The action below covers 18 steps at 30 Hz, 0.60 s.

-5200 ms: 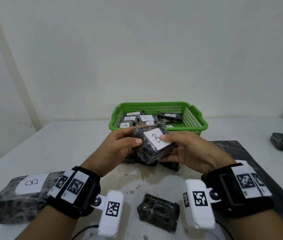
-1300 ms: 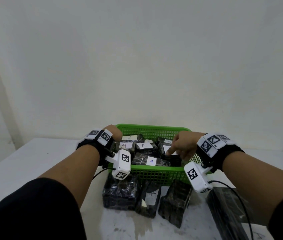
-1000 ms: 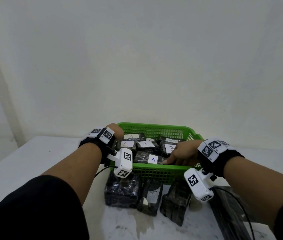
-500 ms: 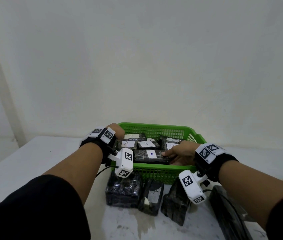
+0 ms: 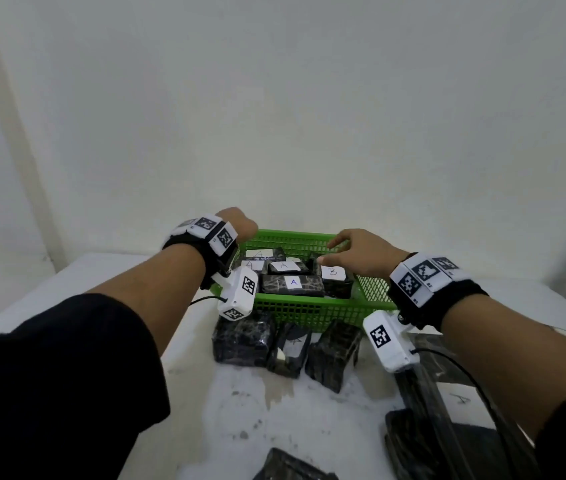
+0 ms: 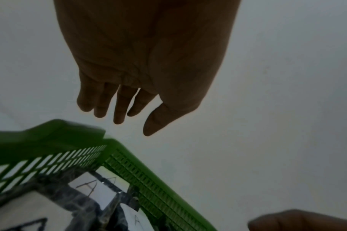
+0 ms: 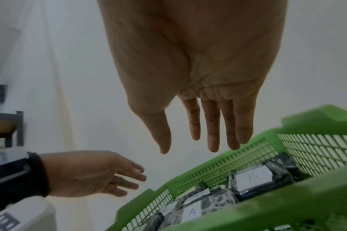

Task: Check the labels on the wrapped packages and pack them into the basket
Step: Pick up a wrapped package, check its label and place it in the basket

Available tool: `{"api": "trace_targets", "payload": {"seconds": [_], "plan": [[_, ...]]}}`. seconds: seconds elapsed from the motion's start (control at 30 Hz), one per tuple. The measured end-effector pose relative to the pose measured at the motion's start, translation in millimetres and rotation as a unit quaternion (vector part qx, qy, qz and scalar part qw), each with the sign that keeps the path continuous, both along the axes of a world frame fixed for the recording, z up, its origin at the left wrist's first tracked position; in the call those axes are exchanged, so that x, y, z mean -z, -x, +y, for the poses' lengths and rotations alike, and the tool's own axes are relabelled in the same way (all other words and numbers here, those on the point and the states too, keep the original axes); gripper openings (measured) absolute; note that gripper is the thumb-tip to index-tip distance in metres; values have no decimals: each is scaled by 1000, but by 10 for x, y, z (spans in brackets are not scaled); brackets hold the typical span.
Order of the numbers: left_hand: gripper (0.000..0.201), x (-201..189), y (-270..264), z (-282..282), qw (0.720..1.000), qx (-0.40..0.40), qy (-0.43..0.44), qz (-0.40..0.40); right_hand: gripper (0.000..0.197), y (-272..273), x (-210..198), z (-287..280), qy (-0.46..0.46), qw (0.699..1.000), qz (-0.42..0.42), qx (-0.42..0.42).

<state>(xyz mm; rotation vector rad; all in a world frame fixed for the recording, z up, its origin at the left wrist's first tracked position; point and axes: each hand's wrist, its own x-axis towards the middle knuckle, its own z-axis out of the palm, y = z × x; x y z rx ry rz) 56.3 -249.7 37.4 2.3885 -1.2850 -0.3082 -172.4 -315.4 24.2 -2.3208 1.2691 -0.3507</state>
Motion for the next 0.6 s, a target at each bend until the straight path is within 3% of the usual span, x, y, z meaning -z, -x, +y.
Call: {"api": "trace_targets", "payload": {"seconds": [0.17,0.27,0.6], "plan": [[10,-215,200,300,996,74,4,-52,76,108,-76,480,23,998,26,-52],[55,-261,292,531,990,115,10,-78,86,151,-51,776,43,996,35,-71],[65,-28,499,1490,977,188,-15,-99,89,36,168,1448,44,991,39,-122]]}}
